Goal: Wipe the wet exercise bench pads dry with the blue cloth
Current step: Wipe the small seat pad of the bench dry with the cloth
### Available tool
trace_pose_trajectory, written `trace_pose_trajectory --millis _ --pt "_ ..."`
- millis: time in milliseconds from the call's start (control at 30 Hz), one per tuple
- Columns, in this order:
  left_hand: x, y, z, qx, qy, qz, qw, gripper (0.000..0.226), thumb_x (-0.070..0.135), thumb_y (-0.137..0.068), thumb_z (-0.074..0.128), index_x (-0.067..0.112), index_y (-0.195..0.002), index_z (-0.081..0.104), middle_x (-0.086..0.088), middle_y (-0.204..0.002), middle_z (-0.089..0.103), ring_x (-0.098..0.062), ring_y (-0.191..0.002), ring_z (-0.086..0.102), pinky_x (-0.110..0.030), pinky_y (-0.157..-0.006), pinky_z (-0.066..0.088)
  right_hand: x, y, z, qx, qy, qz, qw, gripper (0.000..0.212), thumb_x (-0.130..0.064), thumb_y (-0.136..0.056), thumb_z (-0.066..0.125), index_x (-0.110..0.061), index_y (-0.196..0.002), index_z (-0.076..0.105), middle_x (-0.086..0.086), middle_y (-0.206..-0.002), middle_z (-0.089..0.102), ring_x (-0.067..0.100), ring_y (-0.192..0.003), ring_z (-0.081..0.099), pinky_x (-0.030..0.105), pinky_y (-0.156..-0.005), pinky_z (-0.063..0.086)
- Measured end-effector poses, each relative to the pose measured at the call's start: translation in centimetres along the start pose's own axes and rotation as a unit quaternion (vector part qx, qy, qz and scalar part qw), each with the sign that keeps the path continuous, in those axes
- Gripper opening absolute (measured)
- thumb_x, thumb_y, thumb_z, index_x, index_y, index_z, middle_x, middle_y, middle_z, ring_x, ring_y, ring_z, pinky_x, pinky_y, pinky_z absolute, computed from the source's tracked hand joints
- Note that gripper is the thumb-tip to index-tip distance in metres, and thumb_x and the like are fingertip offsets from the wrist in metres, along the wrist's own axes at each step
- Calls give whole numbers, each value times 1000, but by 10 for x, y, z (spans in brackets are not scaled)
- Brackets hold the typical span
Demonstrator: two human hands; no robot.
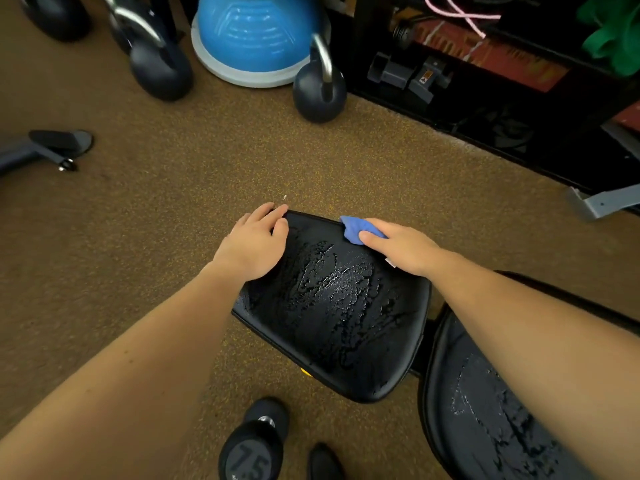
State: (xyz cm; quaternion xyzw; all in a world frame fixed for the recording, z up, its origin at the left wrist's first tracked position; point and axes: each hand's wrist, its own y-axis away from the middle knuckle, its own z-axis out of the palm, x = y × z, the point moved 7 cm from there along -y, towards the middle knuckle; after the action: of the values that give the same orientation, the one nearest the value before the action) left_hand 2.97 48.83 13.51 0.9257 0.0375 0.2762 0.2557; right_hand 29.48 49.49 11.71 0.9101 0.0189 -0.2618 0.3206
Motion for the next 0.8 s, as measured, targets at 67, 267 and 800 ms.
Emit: trace_pose_trajectory --millis 67,267,800 --pt "2 1 0 -2 1 5 1000 52 48 -105 20 40 -156 28 13 -166 16 -17 -154 7 -38 -125 4 13 7 0 13 -29 5 999 40 -57 -101 40 -49 -140 43 -7 -133 54 16 -123 49 37 -96 36" --pt "7 9 -8 34 49 21 998 49 41 -108 27 32 -155 35 10 -165 22 -12 -152 13 -29 -122 6 59 39 4 57 -180 44 981 37 -41 -105 43 -41 -141 43 -5 -134 54 17 -123 49 34 -96 36" --pt "-62 52 10 52 467 -157 869 49 64 -100 25 51 -140 49 10 -135 53 -17 -122 50 -32 -103 32 -14 -1 9 -12 114 -7 993 55 -63 -101 24 -50 -153 13 -8 -162 27 29 -145 32 56 -115 26"
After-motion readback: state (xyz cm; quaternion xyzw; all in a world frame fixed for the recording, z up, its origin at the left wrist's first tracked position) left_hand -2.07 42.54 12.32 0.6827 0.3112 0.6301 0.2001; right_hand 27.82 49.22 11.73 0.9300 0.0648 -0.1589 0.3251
